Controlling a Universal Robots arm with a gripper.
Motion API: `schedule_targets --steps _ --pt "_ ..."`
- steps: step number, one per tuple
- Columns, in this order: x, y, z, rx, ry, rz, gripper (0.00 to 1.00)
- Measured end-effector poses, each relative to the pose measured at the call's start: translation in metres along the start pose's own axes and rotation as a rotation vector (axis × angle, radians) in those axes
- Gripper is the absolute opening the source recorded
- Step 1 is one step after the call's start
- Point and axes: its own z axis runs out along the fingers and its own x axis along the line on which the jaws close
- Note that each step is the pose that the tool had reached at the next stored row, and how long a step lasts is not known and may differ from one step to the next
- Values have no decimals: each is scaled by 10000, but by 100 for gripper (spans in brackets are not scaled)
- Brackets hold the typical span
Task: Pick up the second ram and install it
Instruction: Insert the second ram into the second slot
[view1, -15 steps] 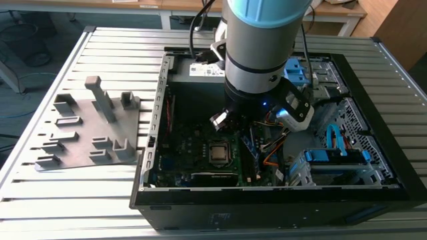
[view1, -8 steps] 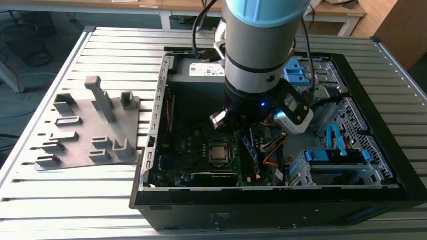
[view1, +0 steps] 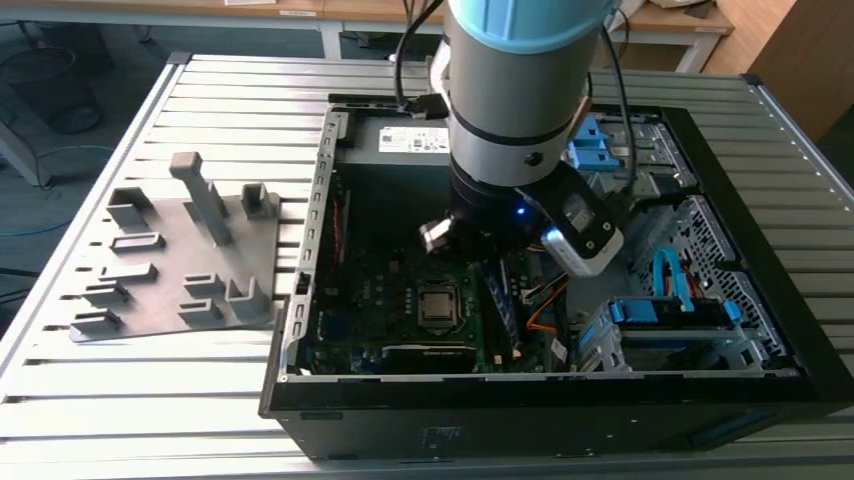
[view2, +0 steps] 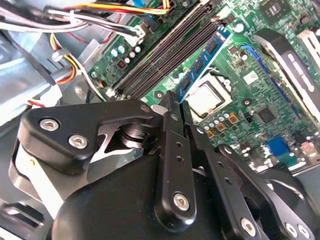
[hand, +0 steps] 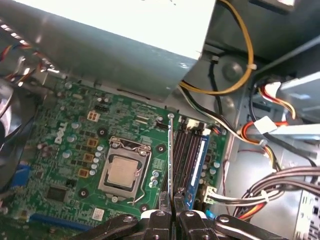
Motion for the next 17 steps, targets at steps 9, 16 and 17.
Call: schedule_targets --steps 9,16,17 --pt "0 0 4 175 -126 1421 14" --pt "0 0 5 245 -177 2002 14" --pt "1 0 3 310 -167 1997 14"
